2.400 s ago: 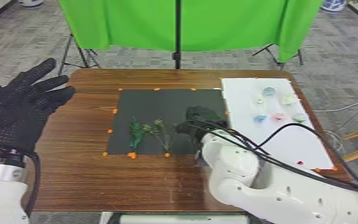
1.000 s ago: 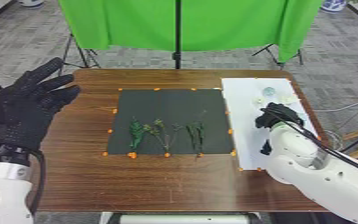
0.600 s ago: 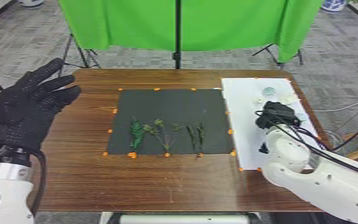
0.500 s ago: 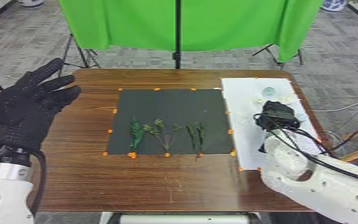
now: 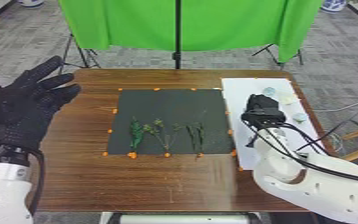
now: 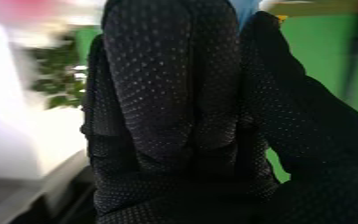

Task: Arrange flowers

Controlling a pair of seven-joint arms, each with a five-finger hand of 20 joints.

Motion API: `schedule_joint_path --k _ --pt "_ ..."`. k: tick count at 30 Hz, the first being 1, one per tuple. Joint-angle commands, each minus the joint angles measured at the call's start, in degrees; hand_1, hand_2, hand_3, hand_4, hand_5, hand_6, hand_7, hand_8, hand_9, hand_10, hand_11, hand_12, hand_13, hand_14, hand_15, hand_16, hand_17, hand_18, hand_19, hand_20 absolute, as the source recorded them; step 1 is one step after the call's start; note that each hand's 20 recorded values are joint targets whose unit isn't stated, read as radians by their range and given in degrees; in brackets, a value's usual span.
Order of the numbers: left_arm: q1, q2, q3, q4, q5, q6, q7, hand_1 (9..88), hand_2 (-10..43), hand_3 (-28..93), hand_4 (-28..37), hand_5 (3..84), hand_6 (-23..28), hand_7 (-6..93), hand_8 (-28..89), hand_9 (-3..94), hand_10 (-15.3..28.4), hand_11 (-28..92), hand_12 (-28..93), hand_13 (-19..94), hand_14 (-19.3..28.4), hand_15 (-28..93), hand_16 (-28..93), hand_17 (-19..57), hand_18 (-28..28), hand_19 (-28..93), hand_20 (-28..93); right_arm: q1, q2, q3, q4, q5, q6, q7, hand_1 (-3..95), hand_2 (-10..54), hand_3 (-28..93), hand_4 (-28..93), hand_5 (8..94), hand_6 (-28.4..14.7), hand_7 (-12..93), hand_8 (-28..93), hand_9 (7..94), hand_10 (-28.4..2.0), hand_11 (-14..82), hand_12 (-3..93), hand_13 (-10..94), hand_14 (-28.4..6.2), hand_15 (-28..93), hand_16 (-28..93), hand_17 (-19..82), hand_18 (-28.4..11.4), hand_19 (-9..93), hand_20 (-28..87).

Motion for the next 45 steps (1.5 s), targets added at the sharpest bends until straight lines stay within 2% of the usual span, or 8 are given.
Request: schedule_joint_path --k 1,8,16,21,23,31,37,45 --pt "-2.05 0.99 0.05 0.14 0.28 -0.65 -1.17 21.5 8.2 78 -25.9 36.8 9.7 14.4 -9 33.8 20.9 32 12 26 28.4 61 -12 -5.2 26.1 63 26 9.38 -13.67 -1.53 -3.73 7.91 -1.35 -9.42 52.5 -9.5 74 -28 87.7 0.7 17 5 93.7 -7.7 31.5 17.5 94 -4.5 42 23 45 -19.0 92 -5" --pt "-2.97 2.90 -0.41 -0.01 -0.05 -0.44 -0.58 21.3 8.2 78 -26.1 36.4 9.4 14.5 -9 33.6 19.8 33 12 26 28.1 62 -12 -4.8 26.0 63 26 12.27 -22.21 -2.85 -1.62 17.71 -4.63 -12.94 51.7 -9.5 76 -28 87.9 0.4 17 5 93.7 -7.6 32.6 17.2 94 -4.7 43 23 44 -19.4 92 -4" --pt "-7.29 5.09 1.06 1.30 -0.74 -0.89 1.53 21.3 8.2 78 -26.4 36.1 9.0 14.3 -9 33.4 19.1 34 12 27 27.1 63 -13 -4.0 25.6 64 26 15.95 -30.87 -6.65 3.51 23.04 -6.06 -13.17 52.0 -9.5 76 -28 87.7 -0.1 16 5 93.7 -7.7 31.7 18.5 93 -5.1 43 24 42 -19.6 92 -2" --pt "-7.51 7.47 -0.21 0.69 -0.74 -0.07 1.62 21.2 8.2 78 -26.2 36.2 9.3 14.0 -9 33.0 19.3 33 11 26 27.2 63 -13 -3.9 25.5 65 25 21.29 -34.95 -11.89 4.63 26.58 -5.08 -11.93 52.8 -9.5 73 -28 87.0 0.6 16 5 93.7 -7.8 31.9 18.5 92 -5.2 46 24 40 -19.3 92 0" --pt "-7.35 8.11 -0.35 0.52 -1.04 0.52 2.53 21.3 8.2 78 -26.2 36.4 9.5 13.6 -9 33.0 20.0 32 11 26 27.8 62 -13 -4.2 25.4 65 25 24.08 -36.64 -14.70 5.23 27.26 -3.58 -11.44 52.8 -9.5 72 -28 86.9 0.9 16 4 93.7 -7.7 33.6 16.9 91 -5.1 47 23 40 -19.3 92 1" --pt "-10.01 9.96 1.79 1.01 -1.36 0.84 2.50 21.4 8.3 78 -26.1 36.4 9.7 12.7 -8 32.6 19.4 30 12 26 26.3 61 -13 -3.6 24.8 65 24 27.69 -40.40 -18.54 6.87 29.07 -1.69 -10.27 53.3 -9.5 71 -28 86.5 1.5 15 3 93.7 -7.8 35.6 15.9 90 -5.6 49 23 38 -19.4 92 3" --pt "-12.90 9.76 3.66 1.53 -1.11 1.23 1.19 21.3 8.4 77 -25.7 36.1 9.5 12.2 -8 32.4 18.9 29 12 26 25.6 61 -14 -3.3 24.2 66 22 26.43 -40.53 -18.03 8.46 28.50 -4.26 -9.73 54.2 -9.5 69 -28 85.8 1.7 15 2 93.7 -8.0 35.9 15.8 89 -5.8 51 23 37 -19.3 91 5" --pt "-13.91 9.62 5.50 2.18 -1.52 0.62 1.72 21.4 8.3 78 -25.7 36.7 9.9 12.6 -8 33.2 20.7 29 13 25 28.0 60 -12 -4.3 25.0 66 20 23.75 -40.36 -16.73 9.30 26.99 -6.52 -8.62 51.3 -9.5 67 -28 85.0 3.0 15 2 93.7 -7.4 37.1 16.1 89 -5.2 52 22 37 -19.0 91 6"
